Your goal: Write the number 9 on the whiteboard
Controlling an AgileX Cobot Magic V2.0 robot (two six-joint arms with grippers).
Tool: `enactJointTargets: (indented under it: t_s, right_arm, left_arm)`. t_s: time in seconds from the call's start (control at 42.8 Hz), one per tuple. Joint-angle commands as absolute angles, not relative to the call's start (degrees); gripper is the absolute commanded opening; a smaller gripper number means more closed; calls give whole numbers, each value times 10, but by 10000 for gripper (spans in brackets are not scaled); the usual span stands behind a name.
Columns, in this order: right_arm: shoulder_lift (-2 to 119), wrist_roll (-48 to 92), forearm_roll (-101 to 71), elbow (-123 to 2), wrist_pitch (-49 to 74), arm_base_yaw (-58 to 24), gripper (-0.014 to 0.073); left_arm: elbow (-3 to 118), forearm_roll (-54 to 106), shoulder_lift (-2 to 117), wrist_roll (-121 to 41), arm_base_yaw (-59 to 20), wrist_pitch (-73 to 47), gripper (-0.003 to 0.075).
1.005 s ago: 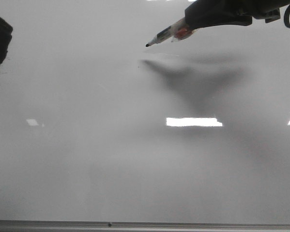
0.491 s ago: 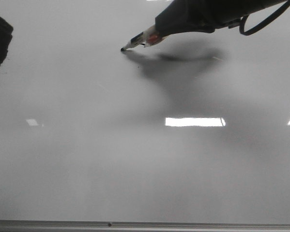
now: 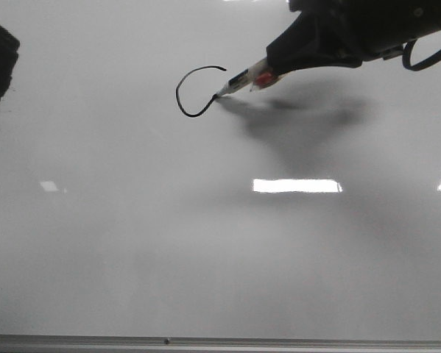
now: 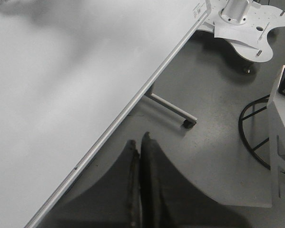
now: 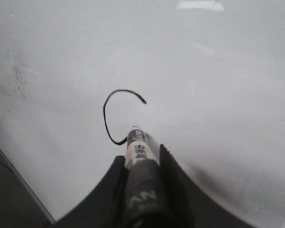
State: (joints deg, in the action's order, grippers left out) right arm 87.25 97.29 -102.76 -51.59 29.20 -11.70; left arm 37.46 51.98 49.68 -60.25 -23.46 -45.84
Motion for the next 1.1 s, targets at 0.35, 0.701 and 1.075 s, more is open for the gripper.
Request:
enactJointTargets:
  t_s: [0.35,0.701,1.075]
  right_arm:
    - [851,982,-1062,-570,243,-103,-67]
    - [851,982,-1069,-570,255,-103,-67]
    - [851,982,-1076,-580,246,-103,-67]
  left_arm:
    - [389,551,491,-604,-233,-443,-19]
    - [389,551,491,-604,-233,-443,-19]
    - [389,551,491,-604,-233,-443,-19]
